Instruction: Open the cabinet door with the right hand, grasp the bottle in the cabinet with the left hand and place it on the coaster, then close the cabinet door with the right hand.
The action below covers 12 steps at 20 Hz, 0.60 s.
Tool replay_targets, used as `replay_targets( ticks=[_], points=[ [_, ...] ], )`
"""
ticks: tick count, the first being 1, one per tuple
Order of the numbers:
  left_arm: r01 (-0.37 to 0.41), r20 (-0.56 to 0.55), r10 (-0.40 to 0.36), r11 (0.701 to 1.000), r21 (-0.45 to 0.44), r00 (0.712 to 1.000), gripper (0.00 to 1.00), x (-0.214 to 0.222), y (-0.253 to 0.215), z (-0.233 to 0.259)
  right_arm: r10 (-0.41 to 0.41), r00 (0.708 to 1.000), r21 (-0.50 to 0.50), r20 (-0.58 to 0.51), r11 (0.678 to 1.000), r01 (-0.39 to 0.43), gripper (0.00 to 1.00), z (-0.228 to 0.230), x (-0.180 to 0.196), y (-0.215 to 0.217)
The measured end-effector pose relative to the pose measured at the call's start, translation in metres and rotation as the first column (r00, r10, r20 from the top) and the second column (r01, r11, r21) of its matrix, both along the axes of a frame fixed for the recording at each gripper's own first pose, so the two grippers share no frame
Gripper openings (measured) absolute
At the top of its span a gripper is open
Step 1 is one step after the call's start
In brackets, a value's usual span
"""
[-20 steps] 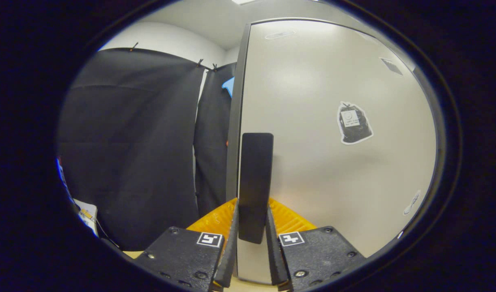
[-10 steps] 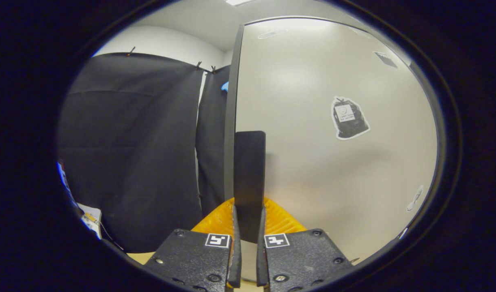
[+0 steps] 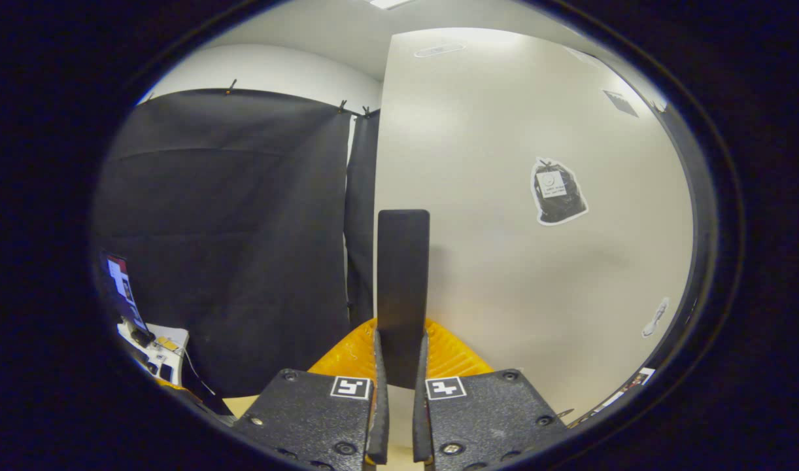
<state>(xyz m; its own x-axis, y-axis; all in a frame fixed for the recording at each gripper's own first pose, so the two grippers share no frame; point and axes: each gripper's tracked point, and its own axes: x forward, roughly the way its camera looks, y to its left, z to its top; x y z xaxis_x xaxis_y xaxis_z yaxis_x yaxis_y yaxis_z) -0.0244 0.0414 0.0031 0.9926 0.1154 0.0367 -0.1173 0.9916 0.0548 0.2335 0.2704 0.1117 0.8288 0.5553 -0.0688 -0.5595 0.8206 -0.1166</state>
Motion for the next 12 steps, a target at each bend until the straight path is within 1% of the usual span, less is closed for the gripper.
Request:
replay_targets(
  ticks=[3, 5, 6, 7, 8, 9, 10, 11, 12],
  points=[
    [0.006, -0.027, -0.006, 1.0, -0.008, 1.0, 0.95, -0.003, -0.006, -0.005, 0.029, 1.0, -0.004, 0.003, 1.0, -0.029, 0.18, 0.001, -0.021, -0.01],
    [0.004, -0.042, -0.004, 1.0, -0.001, 0.999, 0.95, -0.004, -0.007, -0.008, 0.049, 0.999, 0.002, 0.002, 0.999, -0.049, 0.21, 0.001, -0.029, -0.017],
    [0.003, -0.049, -0.003, 1.0, 0.006, 0.999, 0.95, -0.005, -0.008, -0.011, 0.057, 0.998, 0.002, 0.0, 0.998, -0.057, 0.21, 0.002, -0.03, -0.018],
    [0.003, -0.047, -0.002, 1.0, 0.012, 0.999, 0.95, -0.006, -0.01, -0.011, 0.062, 0.998, 0.002, 0.003, 0.998, -0.062, 0.18, 0.002, -0.036, -0.022],
    [0.004, -0.041, -0.004, 1.0, 0.014, 0.999, 0.95, -0.005, -0.012, -0.009, 0.068, 0.998, -0.004, 0.011, 0.998, -0.068, 0.18, 0.002, -0.041, -0.026],
    [0.011, -0.042, -0.01, 1.0, 0.014, 0.999, 0.95, -0.006, -0.016, -0.009, 0.077, 0.997, -0.011, 0.016, 0.997, -0.076, 0.2, 0.002, -0.051, -0.03],
    [0.02, -0.045, -0.02, 1.0, 0.012, 0.999, 0.95, -0.005, -0.019, -0.009, 0.085, 0.996, -0.015, 0.013, 0.996, -0.084, 0.18, 0.001, -0.059, -0.034],
    [0.03, -0.047, -0.03, 0.999, 0.011, 0.998, 0.95, -0.005, -0.024, -0.009, 0.089, 0.996, -0.017, 0.008, 0.996, -0.088, 0.21, 0.001, -0.067, -0.039],
    [0.039, -0.047, -0.039, 0.999, 0.012, 0.998, 0.95, -0.005, -0.027, -0.01, 0.09, 0.996, -0.018, 0.006, 0.996, -0.09, 0.2, 0.002, -0.073, -0.045]
  ],
)
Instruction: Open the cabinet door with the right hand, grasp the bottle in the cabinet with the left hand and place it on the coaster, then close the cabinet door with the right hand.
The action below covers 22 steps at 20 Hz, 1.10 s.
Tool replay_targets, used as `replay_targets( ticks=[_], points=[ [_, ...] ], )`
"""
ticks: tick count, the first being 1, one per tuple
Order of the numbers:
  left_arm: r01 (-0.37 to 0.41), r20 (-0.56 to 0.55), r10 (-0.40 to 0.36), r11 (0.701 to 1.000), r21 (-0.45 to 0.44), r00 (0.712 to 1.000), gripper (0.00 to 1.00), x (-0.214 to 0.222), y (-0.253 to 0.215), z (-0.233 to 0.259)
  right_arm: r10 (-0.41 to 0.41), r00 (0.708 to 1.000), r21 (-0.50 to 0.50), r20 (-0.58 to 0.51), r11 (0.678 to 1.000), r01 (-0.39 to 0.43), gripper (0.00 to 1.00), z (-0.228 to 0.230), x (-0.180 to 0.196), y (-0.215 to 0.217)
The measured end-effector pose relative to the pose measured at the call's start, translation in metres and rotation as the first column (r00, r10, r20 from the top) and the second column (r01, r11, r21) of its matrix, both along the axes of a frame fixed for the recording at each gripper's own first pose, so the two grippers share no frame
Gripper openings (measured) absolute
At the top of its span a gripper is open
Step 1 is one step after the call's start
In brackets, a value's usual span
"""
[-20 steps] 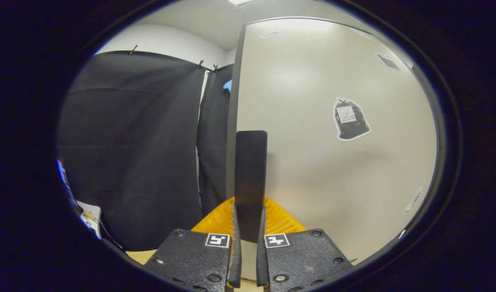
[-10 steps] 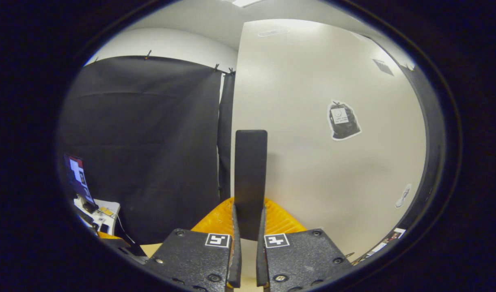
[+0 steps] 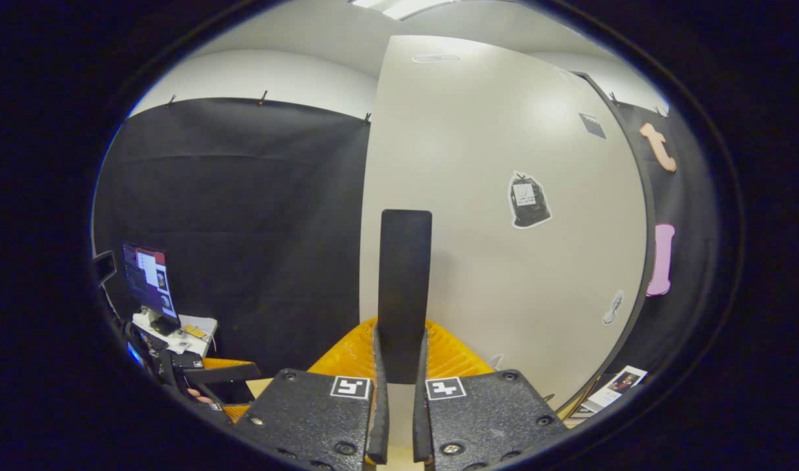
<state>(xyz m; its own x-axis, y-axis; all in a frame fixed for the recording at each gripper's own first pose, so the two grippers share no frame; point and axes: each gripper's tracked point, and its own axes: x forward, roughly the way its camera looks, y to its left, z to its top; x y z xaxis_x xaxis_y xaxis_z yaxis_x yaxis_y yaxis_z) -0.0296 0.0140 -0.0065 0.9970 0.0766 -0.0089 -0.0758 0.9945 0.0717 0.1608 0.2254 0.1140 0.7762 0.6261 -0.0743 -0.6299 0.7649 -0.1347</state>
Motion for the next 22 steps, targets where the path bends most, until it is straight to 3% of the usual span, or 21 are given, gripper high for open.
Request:
replay_targets(
  ticks=[11, 22],
  points=[
    [0.08, -0.001, -0.08, 0.997, 0.011, 0.997, 0.95, 0.017, -0.035, -0.003, -0.105, 0.994, 0.057, 0.015, 0.993, 0.104, 0.18, 0.003, -0.05, -0.075],
    [0.126, 0.008, -0.126, 0.992, 0.004, 0.992, 0.95, 0.023, -0.048, -0.008, -0.261, 0.965, 0.071, 0.011, 0.963, 0.259, 0.17, 0.002, -0.061, -0.13]
  ],
)
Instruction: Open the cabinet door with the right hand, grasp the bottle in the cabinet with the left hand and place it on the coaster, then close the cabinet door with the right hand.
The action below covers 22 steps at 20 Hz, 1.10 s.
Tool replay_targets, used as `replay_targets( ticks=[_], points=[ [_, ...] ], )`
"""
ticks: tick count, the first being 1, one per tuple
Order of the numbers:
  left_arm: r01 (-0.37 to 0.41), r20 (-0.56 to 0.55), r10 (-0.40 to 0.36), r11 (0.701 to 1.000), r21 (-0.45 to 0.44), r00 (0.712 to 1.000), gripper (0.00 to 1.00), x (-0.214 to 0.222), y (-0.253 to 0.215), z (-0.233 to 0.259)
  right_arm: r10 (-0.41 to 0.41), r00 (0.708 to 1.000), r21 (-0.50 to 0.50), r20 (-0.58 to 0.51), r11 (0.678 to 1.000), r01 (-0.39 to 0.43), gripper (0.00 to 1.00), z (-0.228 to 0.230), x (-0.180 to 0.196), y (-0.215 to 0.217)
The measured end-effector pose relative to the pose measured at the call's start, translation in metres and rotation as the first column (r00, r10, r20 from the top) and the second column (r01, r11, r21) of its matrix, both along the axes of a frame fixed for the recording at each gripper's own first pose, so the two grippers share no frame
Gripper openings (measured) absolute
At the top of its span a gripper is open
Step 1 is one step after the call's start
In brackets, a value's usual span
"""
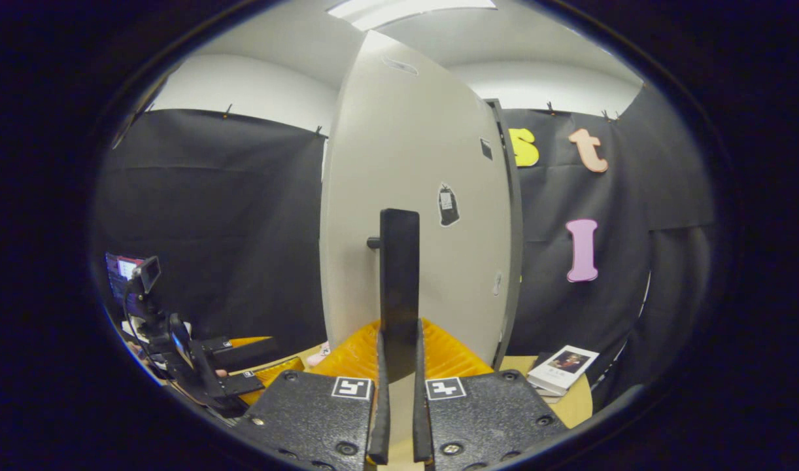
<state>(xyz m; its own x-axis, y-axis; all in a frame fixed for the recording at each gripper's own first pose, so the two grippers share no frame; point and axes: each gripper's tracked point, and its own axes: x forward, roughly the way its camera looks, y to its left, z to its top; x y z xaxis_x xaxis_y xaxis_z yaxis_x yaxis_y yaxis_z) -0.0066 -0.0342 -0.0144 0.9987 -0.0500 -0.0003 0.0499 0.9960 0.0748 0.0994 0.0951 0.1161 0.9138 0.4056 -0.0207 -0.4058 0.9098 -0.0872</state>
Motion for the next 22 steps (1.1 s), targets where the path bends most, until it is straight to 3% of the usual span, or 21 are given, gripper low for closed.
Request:
replay_targets(
  ticks=[11, 22],
  points=[
    [0.033, 0.005, -0.033, 0.999, -0.014, 0.999, 0.95, -0.001, -0.008, -0.003, -0.254, 0.967, 0.03, 0.028, 0.967, 0.253, 0.07, 0.003, -0.003, -0.077],
    [0.052, -0.021, -0.052, 0.999, -0.012, 0.998, 0.95, -0.004, -0.018, -0.01, -0.339, 0.94, 0.089, 0.04, 0.938, 0.335, 0.04, 0.016, 0.0, -0.115]
  ],
)
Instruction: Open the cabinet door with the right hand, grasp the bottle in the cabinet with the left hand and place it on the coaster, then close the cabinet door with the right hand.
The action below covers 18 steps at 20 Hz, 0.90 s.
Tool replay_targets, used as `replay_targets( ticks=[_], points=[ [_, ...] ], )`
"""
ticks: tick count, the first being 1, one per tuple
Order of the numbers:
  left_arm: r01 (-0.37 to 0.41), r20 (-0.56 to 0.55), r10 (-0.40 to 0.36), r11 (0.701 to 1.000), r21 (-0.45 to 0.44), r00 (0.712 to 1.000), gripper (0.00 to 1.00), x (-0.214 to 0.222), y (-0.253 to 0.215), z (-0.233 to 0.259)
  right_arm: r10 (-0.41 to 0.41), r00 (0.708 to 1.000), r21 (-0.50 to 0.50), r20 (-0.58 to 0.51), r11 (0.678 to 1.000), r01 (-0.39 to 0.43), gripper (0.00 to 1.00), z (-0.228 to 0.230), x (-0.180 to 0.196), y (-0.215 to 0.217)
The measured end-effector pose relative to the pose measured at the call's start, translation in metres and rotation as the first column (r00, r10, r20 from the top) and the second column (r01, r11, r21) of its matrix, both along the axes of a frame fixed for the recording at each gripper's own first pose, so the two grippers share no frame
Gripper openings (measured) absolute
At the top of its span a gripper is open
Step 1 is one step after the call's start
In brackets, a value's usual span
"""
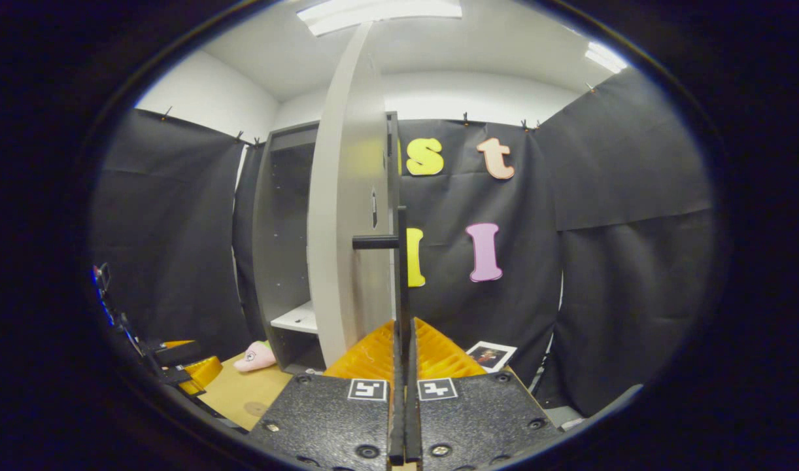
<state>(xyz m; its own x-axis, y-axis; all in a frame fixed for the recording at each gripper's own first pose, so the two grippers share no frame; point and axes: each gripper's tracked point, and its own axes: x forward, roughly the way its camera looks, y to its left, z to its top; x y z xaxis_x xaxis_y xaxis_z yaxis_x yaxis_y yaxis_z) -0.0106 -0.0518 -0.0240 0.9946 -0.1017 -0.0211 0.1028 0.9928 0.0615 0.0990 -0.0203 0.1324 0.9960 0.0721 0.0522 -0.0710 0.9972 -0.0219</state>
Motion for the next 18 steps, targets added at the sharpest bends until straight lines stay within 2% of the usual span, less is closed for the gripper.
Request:
replay_targets(
  ticks=[5, 7, 10, 12, 18],
  points=[
    [0.011, -0.007, -0.011, 1.0, 0.004, 1.0, 0.95, 0.0, -0.01, -0.002, 0.028, 1.0, 0.017, -0.004, 0.999, -0.028, 0.04, 0.004, -0.004, 0.001],
    [0.016, -0.008, -0.016, 1.0, 0.004, 1.0, 0.95, 0.0, -0.013, -0.002, 0.017, 1.0, 0.006, -0.015, 1.0, -0.017, 0.02, 0.004, -0.013, -0.001],
    [0.004, 0.001, -0.004, 1.0, 0.007, 1.0, 0.95, 0.002, -0.012, -0.002, 0.001, 1.0, 0.002, -0.007, 1.0, -0.001, 0.04, 0.003, -0.037, -0.007],
    [0.006, -0.004, -0.006, 1.0, 0.002, 1.0, 0.95, 0.005, -0.017, -0.004, -0.037, 0.999, -0.014, -0.023, 0.999, 0.037, 0.02, -0.005, -0.048, -0.021],
    [0.0, 0.01, 0.0, 1.0, 0.005, 1.0, 0.95, 0.003, -0.03, -0.001, -0.063, 0.998, -0.018, 0.014, 0.998, 0.063, 0.06, -0.012, -0.042, -0.045]
  ],
)
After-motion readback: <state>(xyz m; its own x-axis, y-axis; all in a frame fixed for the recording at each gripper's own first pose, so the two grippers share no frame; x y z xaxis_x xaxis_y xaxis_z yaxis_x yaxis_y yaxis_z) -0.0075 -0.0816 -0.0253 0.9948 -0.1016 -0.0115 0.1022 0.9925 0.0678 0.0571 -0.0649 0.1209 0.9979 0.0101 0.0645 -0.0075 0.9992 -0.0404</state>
